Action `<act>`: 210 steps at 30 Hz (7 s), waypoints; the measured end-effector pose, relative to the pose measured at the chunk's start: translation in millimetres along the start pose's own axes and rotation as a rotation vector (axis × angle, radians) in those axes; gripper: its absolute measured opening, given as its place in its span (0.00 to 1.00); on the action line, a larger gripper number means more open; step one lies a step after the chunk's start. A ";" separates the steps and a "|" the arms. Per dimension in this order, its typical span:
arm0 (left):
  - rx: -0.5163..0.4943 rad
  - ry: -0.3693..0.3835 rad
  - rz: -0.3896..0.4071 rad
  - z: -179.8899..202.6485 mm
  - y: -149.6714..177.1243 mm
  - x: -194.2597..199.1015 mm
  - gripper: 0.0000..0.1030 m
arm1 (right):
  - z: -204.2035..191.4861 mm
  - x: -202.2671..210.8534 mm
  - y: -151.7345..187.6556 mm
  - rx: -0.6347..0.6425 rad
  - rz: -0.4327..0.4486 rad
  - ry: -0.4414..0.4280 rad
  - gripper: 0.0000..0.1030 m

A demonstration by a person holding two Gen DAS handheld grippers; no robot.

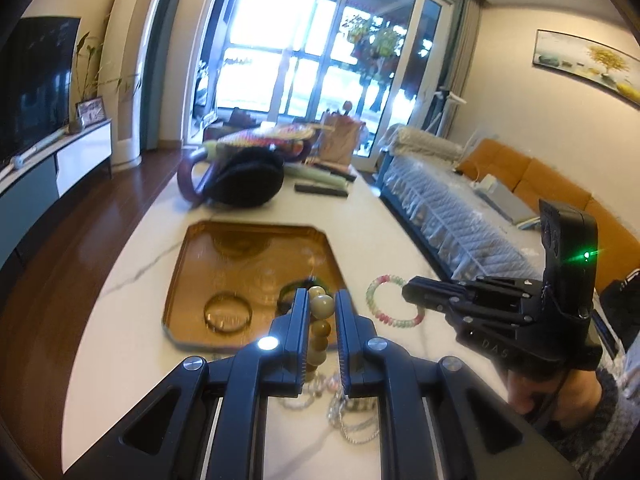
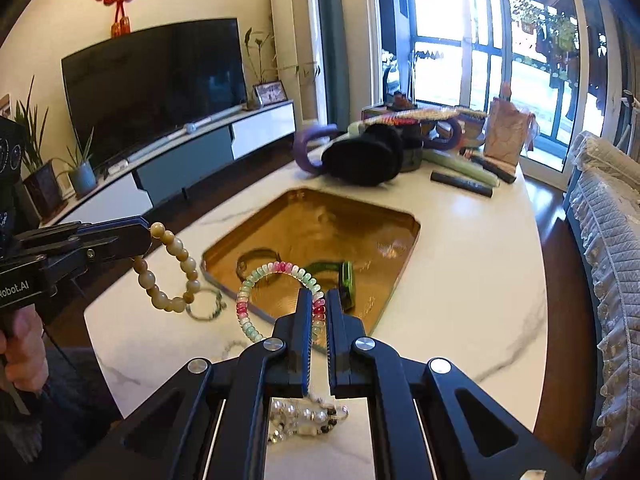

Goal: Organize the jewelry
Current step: 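Lift the yellow bead bracelet with left tool while right tool lifts pastel bracelet, then lower yellow bead bracelet into tray with left tool while right tool drops pastel bracelet, then grasp the white bead bracelet with left tool while right tool grasps the pearl bar pin, then lift the white bead bracelet with left tool while right tool lifts the pearl bar pin, then carry the white bead bracelet over the copper tray with left tool while right tool carries the pearl pin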

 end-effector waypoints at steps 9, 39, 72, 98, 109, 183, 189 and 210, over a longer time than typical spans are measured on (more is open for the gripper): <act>0.012 0.010 0.046 -17.8 -44.4 -12.3 0.13 | 3.6 -5.6 -45.1 0.008 0.074 0.025 0.05; 0.192 -0.284 -0.205 -132.7 24.8 -136.4 0.67 | 71.0 -136.5 5.0 -0.179 -0.057 -0.046 0.65; -0.050 -0.104 -0.291 -26.6 112.0 -111.9 0.38 | 34.3 -66.5 106.5 -0.115 -0.323 -0.128 0.32; 0.056 -0.180 -0.318 -52.3 111.4 -100.7 0.12 | 18.5 -99.2 84.4 -0.316 -0.336 -0.325 0.25; -0.010 -0.170 -0.335 -46.5 111.1 -102.6 0.06 | 15.4 -103.4 83.3 -0.284 -0.330 -0.315 0.03; -0.022 -0.074 -0.182 -19.7 75.9 -54.6 0.06 | 15.7 -55.8 60.0 -0.065 -0.203 -0.165 0.10; -0.020 -0.077 -0.118 -15.1 61.8 -37.5 0.06 | 16.6 -39.5 50.9 -0.080 -0.139 -0.136 0.10; -0.031 -0.060 0.135 -6.8 -33.4 6.4 0.06 | 10.5 2.3 -26.7 -0.016 0.066 -0.050 0.10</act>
Point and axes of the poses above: each gripper's, at about its wrist camera, not at the fingertips, and x roughly against the way its jaws point, z to its right, y to its underside, the point moved 3 cm from there along -x, roughly the way its jaws point, and after that the axes turned 1 degree about y, right-handed, at the moved point
